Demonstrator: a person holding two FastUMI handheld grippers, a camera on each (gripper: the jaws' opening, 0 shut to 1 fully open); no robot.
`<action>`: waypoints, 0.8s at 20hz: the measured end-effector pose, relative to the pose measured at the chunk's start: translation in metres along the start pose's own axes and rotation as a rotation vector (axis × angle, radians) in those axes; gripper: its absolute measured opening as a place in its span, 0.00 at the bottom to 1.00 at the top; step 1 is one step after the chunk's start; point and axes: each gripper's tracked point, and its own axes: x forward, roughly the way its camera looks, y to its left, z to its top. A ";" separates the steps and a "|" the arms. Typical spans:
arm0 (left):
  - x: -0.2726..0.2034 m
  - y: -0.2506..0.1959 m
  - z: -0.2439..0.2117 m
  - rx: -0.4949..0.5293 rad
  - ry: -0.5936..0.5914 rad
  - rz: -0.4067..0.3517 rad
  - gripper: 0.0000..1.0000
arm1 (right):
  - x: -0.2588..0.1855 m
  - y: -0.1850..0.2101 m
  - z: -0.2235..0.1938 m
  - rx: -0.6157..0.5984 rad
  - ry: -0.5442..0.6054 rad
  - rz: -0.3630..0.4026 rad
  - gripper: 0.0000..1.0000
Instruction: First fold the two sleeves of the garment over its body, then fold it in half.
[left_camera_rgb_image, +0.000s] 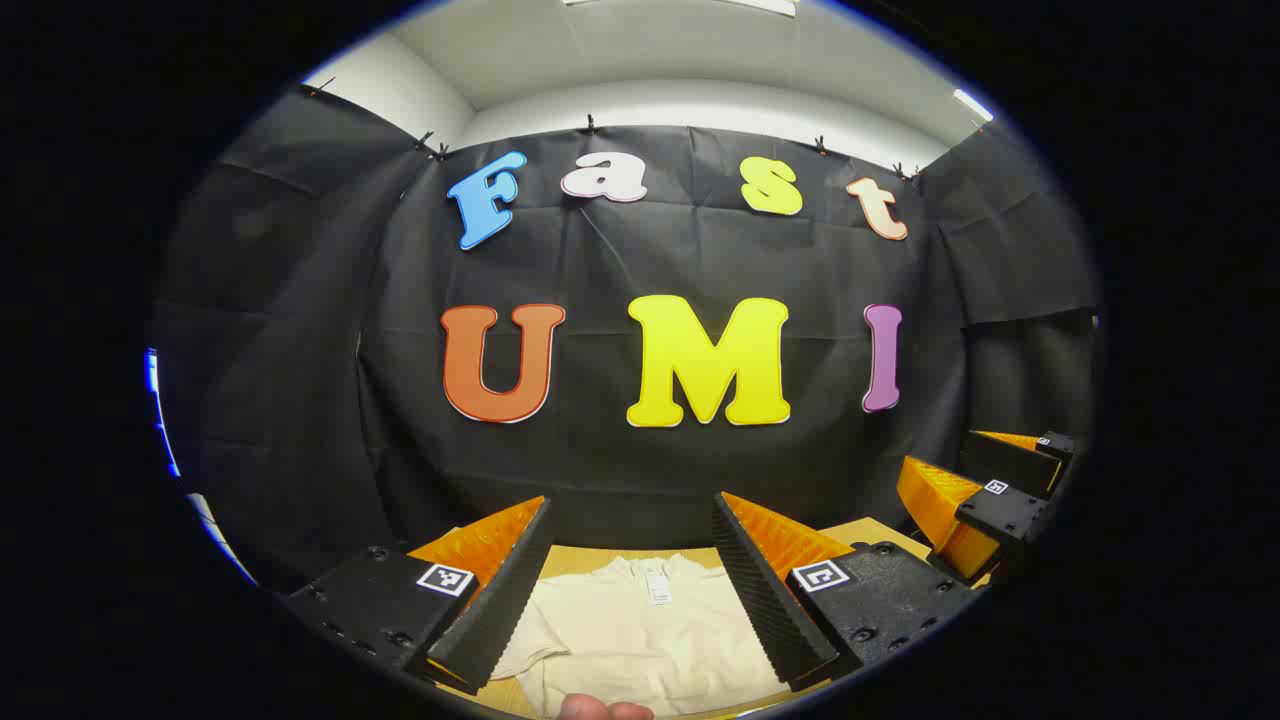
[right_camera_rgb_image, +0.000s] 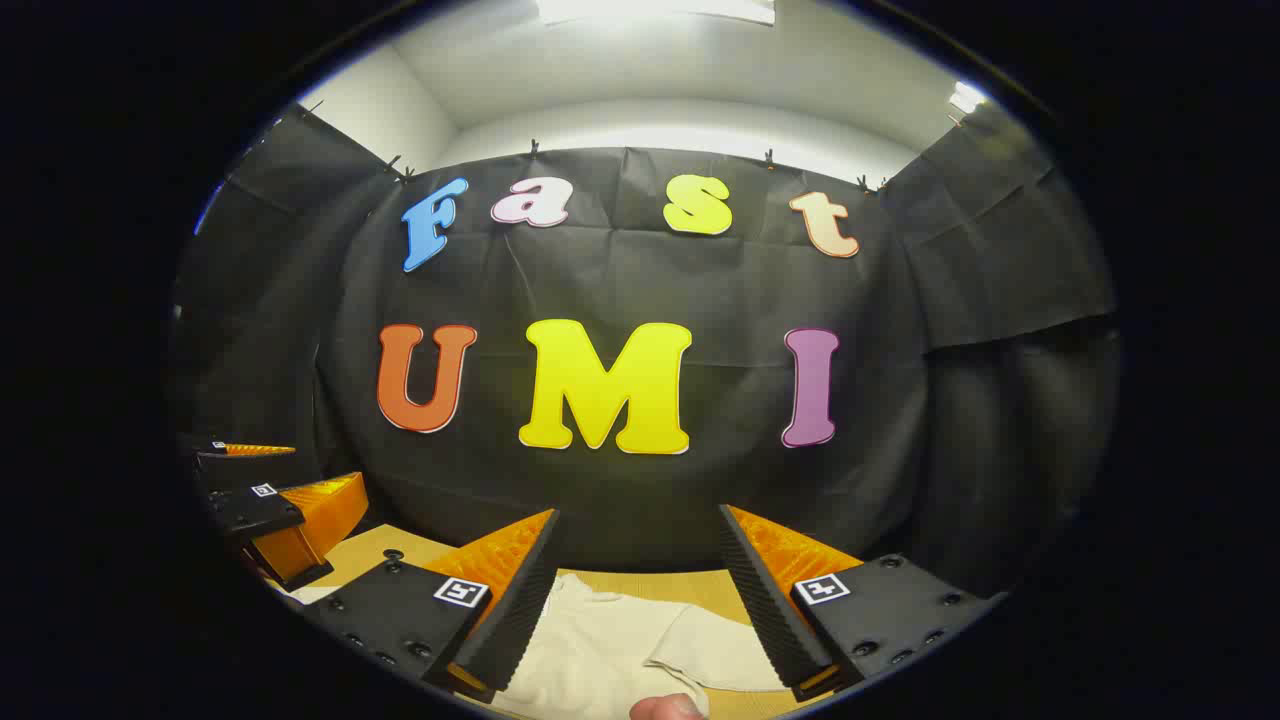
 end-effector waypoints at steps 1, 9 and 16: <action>0.001 -0.001 -0.001 -0.004 0.003 -0.003 0.99 | 0.000 0.000 0.001 0.003 0.003 -0.003 0.95; 0.007 -0.005 -0.001 -0.012 0.013 0.007 0.99 | 0.010 -0.008 -0.001 0.001 0.015 0.007 0.94; 0.007 -0.006 0.004 0.006 0.004 0.026 0.99 | 0.014 -0.009 -0.001 0.010 0.015 0.026 0.94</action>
